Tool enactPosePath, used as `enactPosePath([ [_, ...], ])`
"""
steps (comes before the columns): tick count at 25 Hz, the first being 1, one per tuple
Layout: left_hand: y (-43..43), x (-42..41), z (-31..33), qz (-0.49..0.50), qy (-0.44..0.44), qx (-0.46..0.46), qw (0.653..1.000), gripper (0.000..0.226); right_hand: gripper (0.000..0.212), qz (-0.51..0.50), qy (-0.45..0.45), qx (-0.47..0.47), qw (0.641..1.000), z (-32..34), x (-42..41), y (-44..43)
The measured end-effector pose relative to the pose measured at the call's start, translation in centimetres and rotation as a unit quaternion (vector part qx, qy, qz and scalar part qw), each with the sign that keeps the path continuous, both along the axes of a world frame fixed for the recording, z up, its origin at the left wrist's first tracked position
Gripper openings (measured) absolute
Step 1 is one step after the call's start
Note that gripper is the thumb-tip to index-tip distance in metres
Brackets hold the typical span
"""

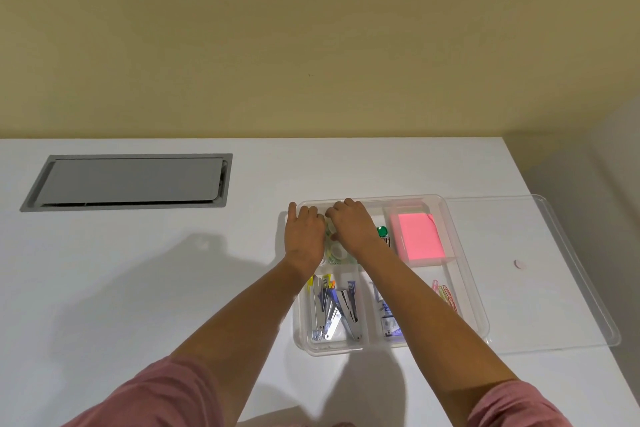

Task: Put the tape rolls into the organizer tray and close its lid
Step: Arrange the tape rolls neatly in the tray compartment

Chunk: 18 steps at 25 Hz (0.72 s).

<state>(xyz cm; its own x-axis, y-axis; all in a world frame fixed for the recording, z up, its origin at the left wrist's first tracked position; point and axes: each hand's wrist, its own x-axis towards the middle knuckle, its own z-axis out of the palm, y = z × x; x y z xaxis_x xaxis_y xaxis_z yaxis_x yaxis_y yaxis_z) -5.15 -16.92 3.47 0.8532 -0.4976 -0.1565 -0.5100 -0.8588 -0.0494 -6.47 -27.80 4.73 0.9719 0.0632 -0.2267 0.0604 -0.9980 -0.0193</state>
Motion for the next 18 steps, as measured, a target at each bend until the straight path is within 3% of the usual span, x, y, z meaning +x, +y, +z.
enactPosePath([
  [9, 1.0, -0.7, 0.3, -0.014, 0.001, -0.018, 1.000, 0.025, 0.036, -0.010, -0.024, 0.118, 0.993, 0.3, -1.6, -0.5],
  [18, 1.7, -1.7, 0.7, -0.036, -0.001, 0.012, 0.999, 0.022, 0.031, 0.008, 0.009, 0.107, 0.994, 0.5, -3.2, -0.5],
])
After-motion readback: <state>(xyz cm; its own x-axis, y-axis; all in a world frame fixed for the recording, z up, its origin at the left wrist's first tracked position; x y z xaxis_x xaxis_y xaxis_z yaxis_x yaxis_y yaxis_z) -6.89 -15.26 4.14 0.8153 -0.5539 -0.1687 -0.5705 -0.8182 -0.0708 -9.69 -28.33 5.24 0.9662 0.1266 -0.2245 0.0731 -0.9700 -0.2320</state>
